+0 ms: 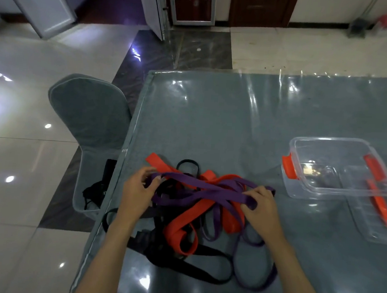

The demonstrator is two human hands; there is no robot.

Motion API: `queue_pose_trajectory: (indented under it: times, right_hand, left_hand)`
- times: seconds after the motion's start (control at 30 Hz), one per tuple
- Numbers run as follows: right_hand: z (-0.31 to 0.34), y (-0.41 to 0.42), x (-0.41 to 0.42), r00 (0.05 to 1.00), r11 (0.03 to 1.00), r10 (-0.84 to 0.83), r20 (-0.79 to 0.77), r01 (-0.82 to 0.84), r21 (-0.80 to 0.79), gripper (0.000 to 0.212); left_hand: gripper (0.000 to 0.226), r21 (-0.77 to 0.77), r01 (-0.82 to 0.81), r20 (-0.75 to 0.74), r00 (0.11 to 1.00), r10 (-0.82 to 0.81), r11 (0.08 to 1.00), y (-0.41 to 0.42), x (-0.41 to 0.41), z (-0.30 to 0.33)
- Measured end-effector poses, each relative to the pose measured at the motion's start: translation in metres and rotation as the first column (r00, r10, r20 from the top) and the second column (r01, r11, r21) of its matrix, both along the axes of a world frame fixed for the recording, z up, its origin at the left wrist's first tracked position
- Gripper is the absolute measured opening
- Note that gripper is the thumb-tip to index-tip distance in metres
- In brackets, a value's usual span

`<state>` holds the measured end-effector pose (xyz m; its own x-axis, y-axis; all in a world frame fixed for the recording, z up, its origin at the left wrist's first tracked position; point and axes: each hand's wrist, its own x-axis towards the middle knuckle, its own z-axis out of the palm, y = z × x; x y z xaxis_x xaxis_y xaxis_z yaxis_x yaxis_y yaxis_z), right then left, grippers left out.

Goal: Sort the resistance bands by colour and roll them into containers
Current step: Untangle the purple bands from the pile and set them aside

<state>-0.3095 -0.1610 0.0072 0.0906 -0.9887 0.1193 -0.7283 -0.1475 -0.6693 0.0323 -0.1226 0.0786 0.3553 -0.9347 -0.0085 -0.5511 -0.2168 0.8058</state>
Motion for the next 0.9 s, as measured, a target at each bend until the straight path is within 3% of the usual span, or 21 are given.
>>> queue_pose_trajectory:
  times: [0.07,0.17,0.27,0.33,0.4,0.5,0.63,0.77,0.9]
  right_hand:
    - [0.002,0.004,0.004,0.999,0.999,0.052,-0.003,-0.052,0.014,0.027]
    - [0.011,0.007,0.015,0.996,0.996,0.092,-0.014,-0.092,0.004,0.028]
    - [0.025,0.006,0.031,0.990,0.990,0.141,-0.026,-0.141,-0.026,0.030]
    - [0.035,0.005,0.040,0.978,0.976,0.209,0.018,-0.207,-0.073,0.028]
    - [0.044,0.005,0.045,0.948,0.953,0.300,0.103,-0.293,-0.077,0.023]
    - [0.043,0.000,0.041,0.917,0.933,0.360,0.171,-0.351,-0.078,0.024]
    - [0.023,-0.020,0.024,0.928,0.930,0.362,0.089,-0.366,0.034,0.049]
    - [-0.006,-0.042,-0.004,0.968,0.959,0.250,-0.032,-0.243,0.142,0.053]
    - [-0.017,-0.046,-0.029,0.987,0.968,0.158,-0.004,-0.154,0.201,0.057]
  left_hand:
    - [0.034,-0.020,0.035,0.126,0.992,-0.032,0.999,0.000,-0.003,-0.002]
    - [0.058,0.014,0.211,0.292,0.934,-0.205,0.977,-0.006,-0.024,-0.003]
    - [0.083,0.112,0.483,0.358,0.796,-0.488,0.869,-0.011,-0.058,-0.005]
    - [0.080,0.188,0.592,0.326,0.715,-0.618,0.784,-0.015,-0.079,-0.006]
    - [0.054,0.137,0.635,0.282,0.711,-0.644,0.760,-0.020,-0.090,-0.004]
    - [0.021,0.077,0.623,0.299,0.731,-0.614,0.779,-0.028,-0.093,0.007]
    - [0.023,0.008,0.527,0.244,0.823,-0.513,0.850,-0.032,-0.090,0.021]
    - [0.019,-0.142,0.314,-0.029,0.947,-0.321,0.939,-0.042,-0.084,0.044]
    - [0.014,-0.173,0.129,-0.214,0.963,-0.165,0.976,-0.050,-0.072,0.067]
